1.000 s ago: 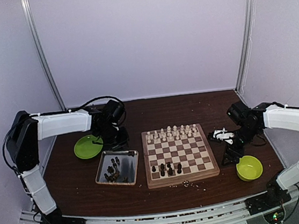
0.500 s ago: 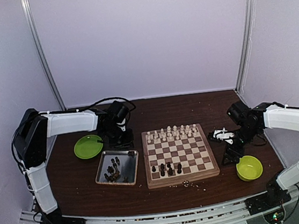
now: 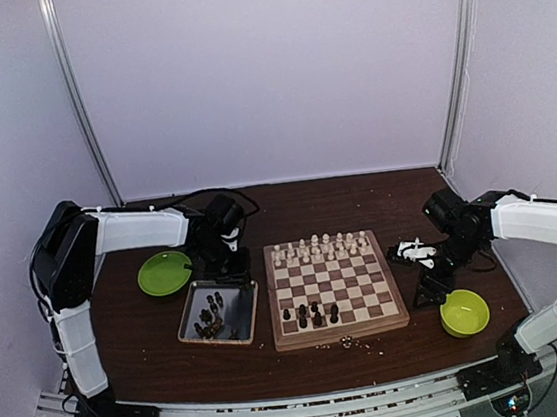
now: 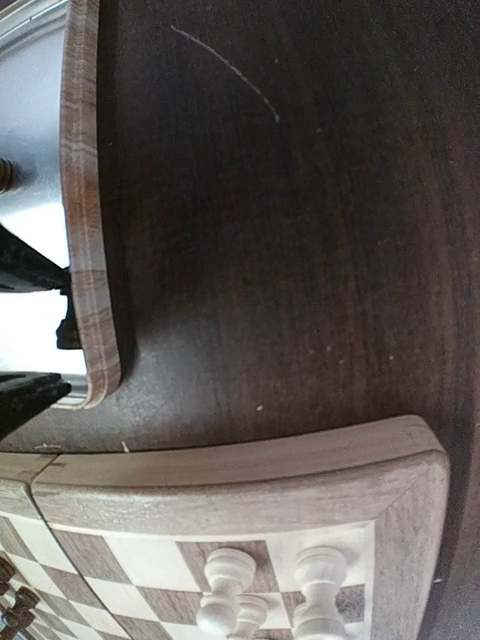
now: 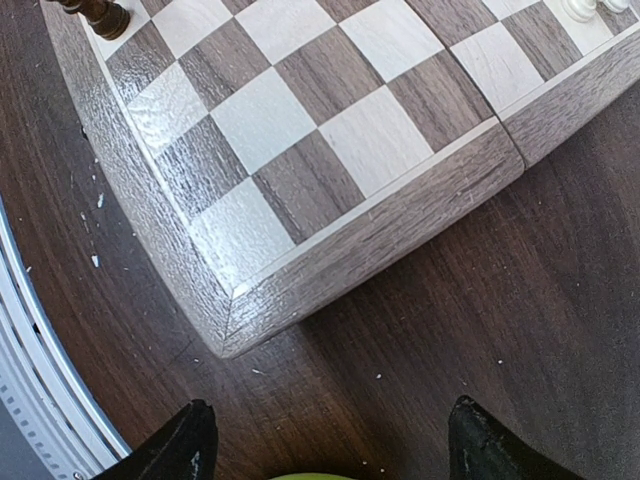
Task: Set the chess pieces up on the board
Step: Adjust the pawn in the storage box.
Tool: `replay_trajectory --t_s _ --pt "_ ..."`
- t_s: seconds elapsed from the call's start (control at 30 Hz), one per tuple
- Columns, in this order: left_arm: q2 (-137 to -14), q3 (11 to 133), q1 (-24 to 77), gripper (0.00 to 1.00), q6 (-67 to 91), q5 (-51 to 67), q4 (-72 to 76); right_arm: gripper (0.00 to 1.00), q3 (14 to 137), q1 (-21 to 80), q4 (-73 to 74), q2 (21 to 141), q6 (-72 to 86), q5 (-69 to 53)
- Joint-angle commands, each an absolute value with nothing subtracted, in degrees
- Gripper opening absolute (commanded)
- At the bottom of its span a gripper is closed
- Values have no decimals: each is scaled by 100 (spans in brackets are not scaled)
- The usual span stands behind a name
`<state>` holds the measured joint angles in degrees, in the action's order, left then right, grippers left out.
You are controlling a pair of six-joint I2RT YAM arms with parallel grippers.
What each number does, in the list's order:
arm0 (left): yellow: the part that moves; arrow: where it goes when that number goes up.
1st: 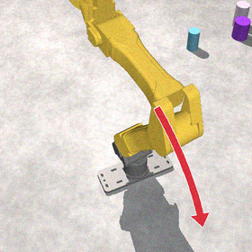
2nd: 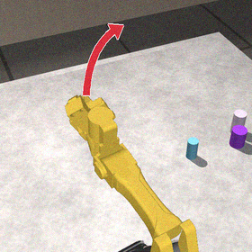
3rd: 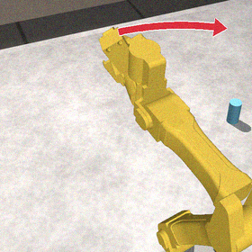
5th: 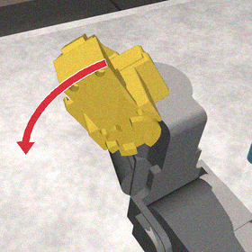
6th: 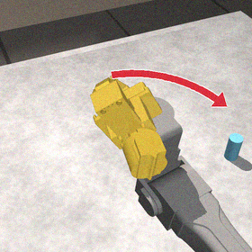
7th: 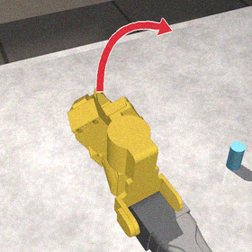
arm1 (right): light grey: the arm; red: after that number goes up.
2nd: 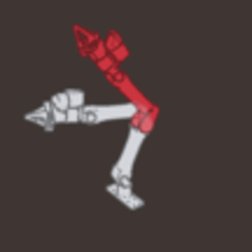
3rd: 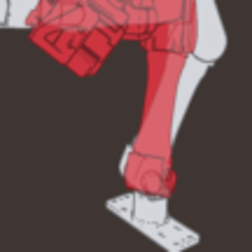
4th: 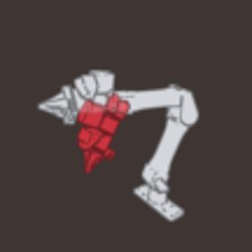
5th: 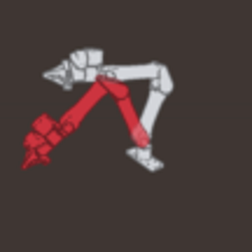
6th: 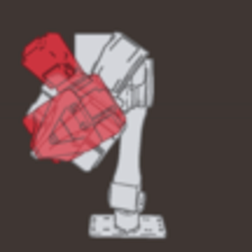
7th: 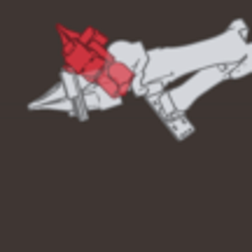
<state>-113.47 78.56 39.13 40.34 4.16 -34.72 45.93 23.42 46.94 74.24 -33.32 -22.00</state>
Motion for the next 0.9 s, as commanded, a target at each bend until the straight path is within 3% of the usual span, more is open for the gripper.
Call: replay_trajectory --t_s 0.0,0.2,0.87 --pt "-11535 7948 3955 28 3910 428 -3503 80 4719 2385 4726 7383 -3420 -2146" --pt "-11556 7946 3999 24 3931 375 -3623 80 4714 2390 4728 7397 -3423 -2149" --pt "-11609 7997 4157 31 3849 -389 -3815 80 4725 2425 4744 7422 -3423 -2136"
